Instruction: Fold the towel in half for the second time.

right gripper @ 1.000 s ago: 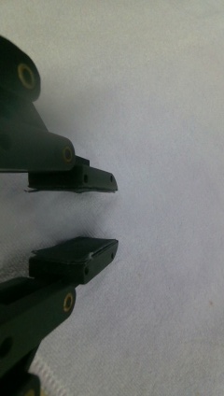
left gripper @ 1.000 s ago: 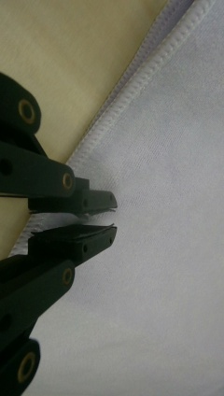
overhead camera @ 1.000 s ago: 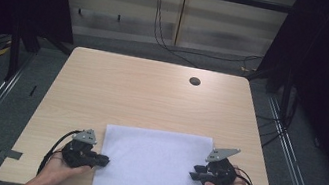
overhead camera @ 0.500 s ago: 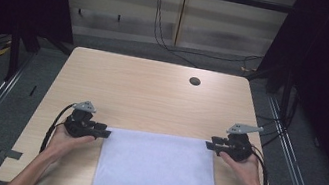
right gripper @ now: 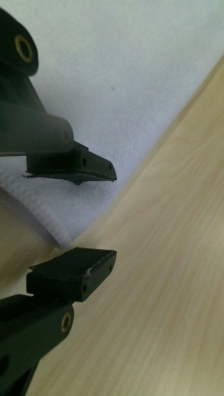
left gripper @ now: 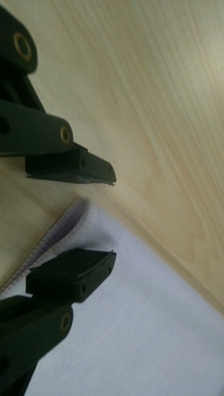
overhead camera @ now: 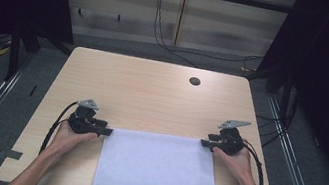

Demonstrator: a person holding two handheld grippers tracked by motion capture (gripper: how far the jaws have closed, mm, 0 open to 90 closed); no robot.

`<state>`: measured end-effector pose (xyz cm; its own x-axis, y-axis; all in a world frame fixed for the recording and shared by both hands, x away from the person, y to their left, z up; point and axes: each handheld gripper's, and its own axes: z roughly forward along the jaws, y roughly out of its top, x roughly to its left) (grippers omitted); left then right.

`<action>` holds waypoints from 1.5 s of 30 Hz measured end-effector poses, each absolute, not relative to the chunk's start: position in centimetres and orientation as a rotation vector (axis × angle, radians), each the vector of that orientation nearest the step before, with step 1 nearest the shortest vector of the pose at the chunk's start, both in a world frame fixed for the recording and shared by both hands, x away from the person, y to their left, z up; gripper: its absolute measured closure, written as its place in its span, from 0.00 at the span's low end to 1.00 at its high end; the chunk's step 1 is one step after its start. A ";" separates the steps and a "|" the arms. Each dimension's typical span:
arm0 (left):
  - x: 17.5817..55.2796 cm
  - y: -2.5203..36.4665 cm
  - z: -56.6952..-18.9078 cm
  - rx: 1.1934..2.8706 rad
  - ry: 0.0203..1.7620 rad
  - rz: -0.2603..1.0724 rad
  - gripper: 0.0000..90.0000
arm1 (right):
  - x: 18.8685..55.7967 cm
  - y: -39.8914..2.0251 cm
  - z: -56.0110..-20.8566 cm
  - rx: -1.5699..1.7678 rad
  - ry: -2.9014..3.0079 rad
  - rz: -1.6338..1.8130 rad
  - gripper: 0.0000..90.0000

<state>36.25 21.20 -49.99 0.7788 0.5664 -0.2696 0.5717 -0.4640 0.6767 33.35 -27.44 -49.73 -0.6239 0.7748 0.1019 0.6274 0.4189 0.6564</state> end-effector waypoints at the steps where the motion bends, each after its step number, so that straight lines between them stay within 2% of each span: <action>1: 35.9 20.8 -50.0 2.187 0.798 -0.028 0.74 | 33.0 -27.4 -49.7 1.241 2.464 0.979 0.67; 3: 36.0 20.6 -50.0 2.200 0.775 -0.057 0.88 | 32.9 -27.4 -49.6 1.223 2.480 0.999 0.80; 4: 36.0 20.6 -50.0 2.200 0.775 -0.057 0.92 | 32.8 -27.3 -49.5 1.233 2.478 1.000 0.89; 5: 36.0 20.6 -49.8 2.180 0.784 -0.052 0.95 | 32.9 -27.3 -49.4 1.249 2.484 1.029 0.92; 9: 36.8 21.6 -48.6 2.119 0.811 -0.004 0.96 | 33.4 -27.9 -48.6 1.284 2.437 1.097 0.95; 14: 38.6 21.3 -46.7 2.036 0.817 0.036 0.97 | 35.0 -28.8 -45.7 1.285 2.313 1.214 0.96; 18: 40.7 20.5 -43.7 2.024 0.794 0.087 0.96 | 36.5 -29.3 -43.6 1.275 2.235 1.259 0.96; 24: 42.1 20.3 -40.6 1.975 0.775 0.179 0.96 | 38.1 -29.6 -41.0 1.260 2.148 1.303 0.96; 27: 41.9 20.1 -39.1 1.911 0.772 0.277 0.96 | 38.6 -29.9 -39.1 1.243 2.097 1.332 0.96; 32: 40.2 19.8 -39.3 1.932 0.722 0.248 0.96 | 36.5 -30.1 -38.0 1.159 2.114 1.380 0.96; 41: 33.7 22.1 -39.2 1.949 0.617 0.151 0.96 | 28.7 -30.4 -38.2 1.015 2.201 1.386 0.96; 45: 32.1 22.0 -39.3 1.959 0.593 0.146 0.96 | 27.3 -30.3 -38.2 0.994 2.213 1.393 0.96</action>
